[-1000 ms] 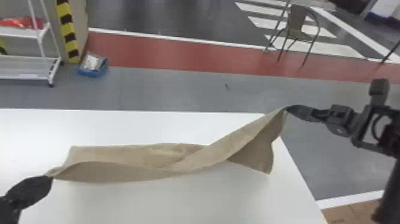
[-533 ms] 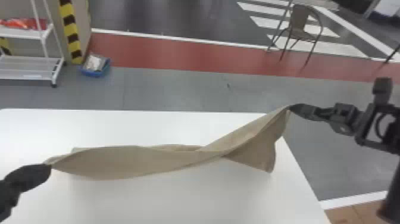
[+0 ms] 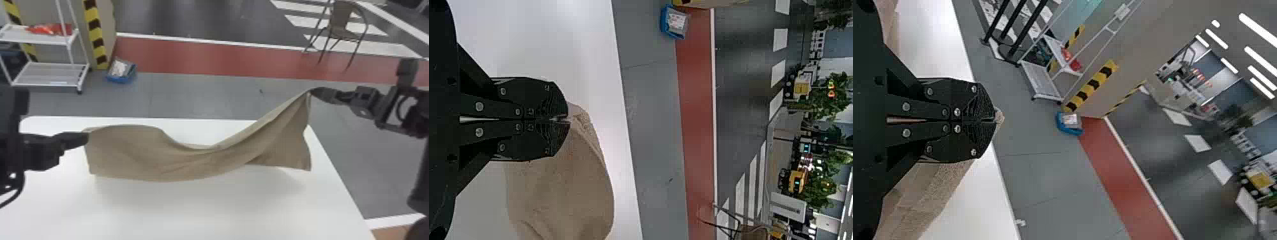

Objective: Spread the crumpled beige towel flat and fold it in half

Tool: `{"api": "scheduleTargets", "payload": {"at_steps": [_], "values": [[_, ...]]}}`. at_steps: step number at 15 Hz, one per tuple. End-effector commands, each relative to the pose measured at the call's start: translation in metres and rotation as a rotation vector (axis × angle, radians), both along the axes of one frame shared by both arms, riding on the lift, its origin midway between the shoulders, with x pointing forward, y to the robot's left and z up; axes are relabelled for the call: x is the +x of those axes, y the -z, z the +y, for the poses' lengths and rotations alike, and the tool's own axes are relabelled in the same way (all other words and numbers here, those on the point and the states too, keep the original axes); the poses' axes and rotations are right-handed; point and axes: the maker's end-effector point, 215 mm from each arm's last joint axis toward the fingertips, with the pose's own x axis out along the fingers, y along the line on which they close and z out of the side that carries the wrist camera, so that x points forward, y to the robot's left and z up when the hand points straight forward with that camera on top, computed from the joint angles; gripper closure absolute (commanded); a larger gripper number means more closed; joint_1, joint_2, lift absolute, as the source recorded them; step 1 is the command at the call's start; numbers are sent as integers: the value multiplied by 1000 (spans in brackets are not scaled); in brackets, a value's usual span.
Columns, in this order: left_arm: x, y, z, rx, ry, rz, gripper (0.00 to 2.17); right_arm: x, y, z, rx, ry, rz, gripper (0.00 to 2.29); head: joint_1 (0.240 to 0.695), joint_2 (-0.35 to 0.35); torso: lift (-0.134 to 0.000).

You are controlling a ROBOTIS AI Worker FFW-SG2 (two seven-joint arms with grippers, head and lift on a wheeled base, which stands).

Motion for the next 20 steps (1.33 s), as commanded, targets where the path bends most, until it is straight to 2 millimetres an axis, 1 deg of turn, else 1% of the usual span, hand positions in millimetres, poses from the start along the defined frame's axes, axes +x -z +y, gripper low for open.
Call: {"api": "scheduleTargets", "payload": {"at_steps": [1,3,5,6,7,8,9,10,11,12,14,15,17,18,19,20], "values": [[27,-9,3,-20,-7,-4,1713,40,-25,-8,-32,8,-130,1210,681,-190,0],[45,-14,10,-23,-18,-7,1713,64,-45,-9,-68,3,-218,1210,646,-185,0],[65,-30,14,-34,-24,-35,1713,78,-57,-5,-92,-7,-266,1214,614,-177,0],[72,-39,14,-47,-24,-47,1713,81,-61,-3,-96,-13,-283,1214,587,-168,0],[75,-46,13,-54,-21,-60,1713,79,-60,-2,-90,-20,-290,1214,577,-164,0],[75,-47,12,-60,-19,-64,1713,73,-51,0,-68,-30,-277,1214,567,-160,0],[68,-38,9,-69,-11,-47,1713,60,-29,6,-44,-50,-249,1210,558,-158,0],[54,-23,5,-80,4,-23,1713,44,-9,9,-33,-67,-221,1210,558,-155,0],[34,-6,5,-84,12,-10,1713,23,13,11,-18,-88,-192,1210,572,-156,0],[13,12,6,-81,20,-4,1713,2,39,10,-12,-96,-164,1214,595,-158,0],[-24,44,2,-81,39,30,1713,-31,77,12,-1,-125,-127,1214,652,-164,0],[-39,60,3,-77,39,47,1713,-46,94,15,2,-140,-103,1214,695,-174,0],[-69,90,9,-73,30,104,1713,-73,121,25,-2,-182,-59,1214,695,-183,0],[-85,104,10,-63,31,116,1713,-89,144,27,-26,-203,-18,1214,695,-182,0],[-97,116,12,-51,30,134,1713,-100,161,26,-49,-212,28,1210,695,-182,0],[-109,129,14,-44,28,152,1717,-116,180,29,-65,-233,69,1210,695,-182,0]]}}
